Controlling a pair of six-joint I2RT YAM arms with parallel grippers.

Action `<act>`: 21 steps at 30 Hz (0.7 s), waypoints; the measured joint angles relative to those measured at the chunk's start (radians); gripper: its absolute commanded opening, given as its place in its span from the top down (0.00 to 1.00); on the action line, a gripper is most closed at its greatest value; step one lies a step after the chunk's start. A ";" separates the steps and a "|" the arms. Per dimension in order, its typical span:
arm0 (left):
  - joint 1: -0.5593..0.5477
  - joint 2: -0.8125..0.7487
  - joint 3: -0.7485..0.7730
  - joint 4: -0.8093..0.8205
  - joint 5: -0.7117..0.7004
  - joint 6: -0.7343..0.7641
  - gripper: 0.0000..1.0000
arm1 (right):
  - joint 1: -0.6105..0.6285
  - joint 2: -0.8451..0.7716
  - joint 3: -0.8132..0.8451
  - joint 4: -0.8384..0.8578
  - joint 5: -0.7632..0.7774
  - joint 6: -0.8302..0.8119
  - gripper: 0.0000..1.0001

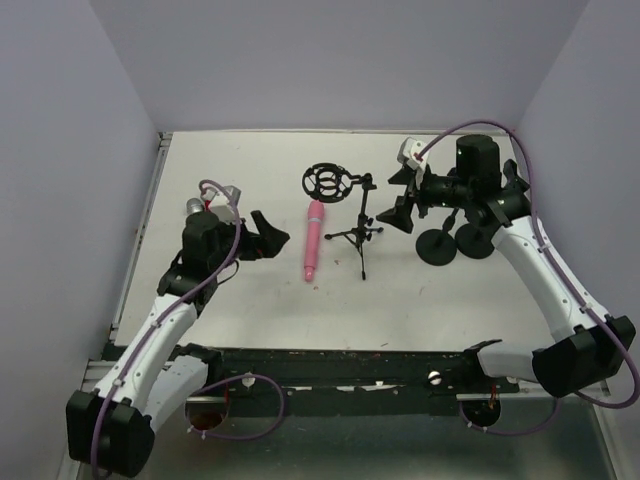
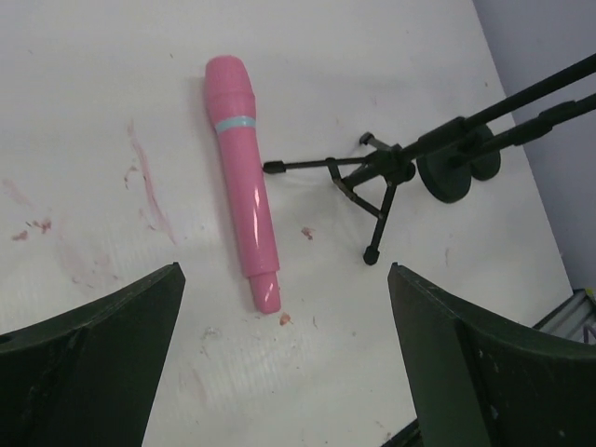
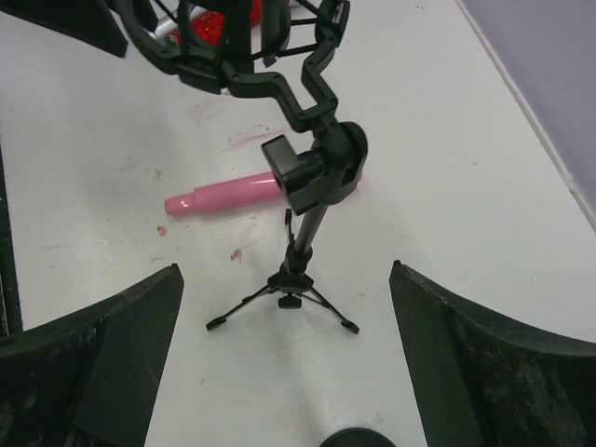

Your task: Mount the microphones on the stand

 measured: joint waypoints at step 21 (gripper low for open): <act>-0.453 0.780 0.388 -0.274 -0.485 -0.136 0.27 | -0.008 -0.123 -0.231 -0.185 -0.235 -0.173 0.00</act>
